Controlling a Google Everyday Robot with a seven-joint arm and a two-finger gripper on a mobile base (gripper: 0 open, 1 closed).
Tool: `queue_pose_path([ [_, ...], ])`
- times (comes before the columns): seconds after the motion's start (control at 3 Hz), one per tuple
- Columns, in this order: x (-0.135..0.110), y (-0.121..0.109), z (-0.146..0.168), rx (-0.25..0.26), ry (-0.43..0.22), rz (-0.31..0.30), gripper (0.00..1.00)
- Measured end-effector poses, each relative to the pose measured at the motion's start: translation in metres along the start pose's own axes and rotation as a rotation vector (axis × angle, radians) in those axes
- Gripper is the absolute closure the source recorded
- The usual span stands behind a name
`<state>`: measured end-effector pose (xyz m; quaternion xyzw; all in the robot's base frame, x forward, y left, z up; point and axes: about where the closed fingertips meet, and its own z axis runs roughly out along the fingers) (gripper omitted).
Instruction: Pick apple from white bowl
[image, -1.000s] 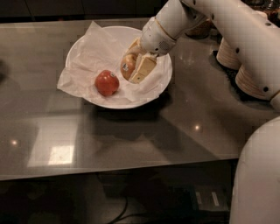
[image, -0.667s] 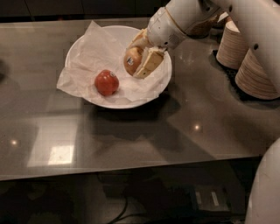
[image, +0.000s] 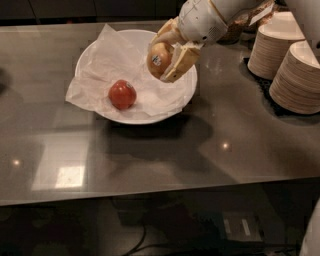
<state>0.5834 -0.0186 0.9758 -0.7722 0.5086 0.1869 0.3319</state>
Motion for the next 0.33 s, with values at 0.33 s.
queue_pose_path([
  [0.33,0.0000,0.0000,0.0000,0.000,0.000,0.000,1.00],
])
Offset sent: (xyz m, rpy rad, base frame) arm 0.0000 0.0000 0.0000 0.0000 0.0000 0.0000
